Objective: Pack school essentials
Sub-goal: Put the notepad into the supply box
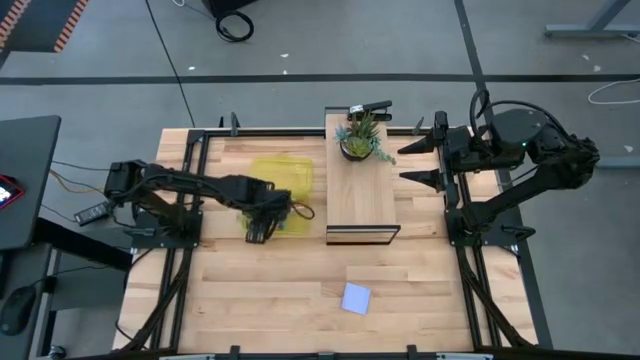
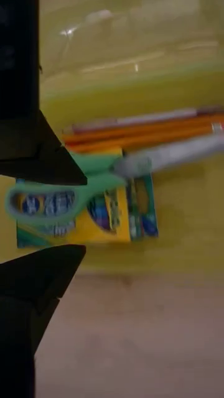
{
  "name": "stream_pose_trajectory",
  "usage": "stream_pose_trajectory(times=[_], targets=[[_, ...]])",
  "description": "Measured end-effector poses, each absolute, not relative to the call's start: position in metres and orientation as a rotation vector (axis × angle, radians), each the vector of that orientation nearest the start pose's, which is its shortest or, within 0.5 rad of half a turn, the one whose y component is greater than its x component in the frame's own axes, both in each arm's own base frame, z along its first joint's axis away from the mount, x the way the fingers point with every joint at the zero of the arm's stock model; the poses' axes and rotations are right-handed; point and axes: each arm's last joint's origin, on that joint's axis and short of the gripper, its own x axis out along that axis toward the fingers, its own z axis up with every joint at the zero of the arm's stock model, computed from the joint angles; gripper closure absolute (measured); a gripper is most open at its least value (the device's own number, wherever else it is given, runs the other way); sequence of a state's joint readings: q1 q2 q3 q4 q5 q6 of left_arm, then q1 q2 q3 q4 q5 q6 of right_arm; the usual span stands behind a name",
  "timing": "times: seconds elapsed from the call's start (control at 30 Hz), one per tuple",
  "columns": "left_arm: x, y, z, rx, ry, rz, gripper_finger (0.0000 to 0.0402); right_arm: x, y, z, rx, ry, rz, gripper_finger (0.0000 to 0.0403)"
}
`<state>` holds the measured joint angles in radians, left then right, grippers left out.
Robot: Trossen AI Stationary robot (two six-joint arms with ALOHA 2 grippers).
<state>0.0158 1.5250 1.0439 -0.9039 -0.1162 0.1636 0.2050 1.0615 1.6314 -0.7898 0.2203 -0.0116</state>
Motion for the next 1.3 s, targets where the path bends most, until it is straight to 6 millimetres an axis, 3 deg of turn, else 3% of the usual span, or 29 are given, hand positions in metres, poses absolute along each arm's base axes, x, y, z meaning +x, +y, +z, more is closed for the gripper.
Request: stream_pose_trajectory(times=[0.3, 0.6, 0.8, 0.97, 1.3], targets=[[0.278, -0.05, 0.217, 0.213, 1.237, -0.081, 0.0228, 0.16, 0.027, 0.49, -0.028, 0.269, -0.008, 0.0166], [0.29, -0.106, 0.23, 0.171, 0.921, -0.116, 0.0225, 0.201, 0.053, 0.466, -0.058, 0.396, 0.114, 0.0166], [0.297, -0.132, 0.228, 0.209, 0.788, -0.138, 0.0227, 0.208, 0.066, 0.461, -0.034, 0.426, 0.163, 0.0166], [0.305, -0.149, 0.222, 0.326, 0.694, -0.216, 0.0229, 0.202, 0.075, 0.462, 0.002, 0.422, 0.18, 0.0166], [0.329, -0.178, 0.197, 0.797, 0.45, -0.394, 0.0227, 0.194, 0.087, 0.463, 0.09, 0.418, 0.162, 0.0166]])
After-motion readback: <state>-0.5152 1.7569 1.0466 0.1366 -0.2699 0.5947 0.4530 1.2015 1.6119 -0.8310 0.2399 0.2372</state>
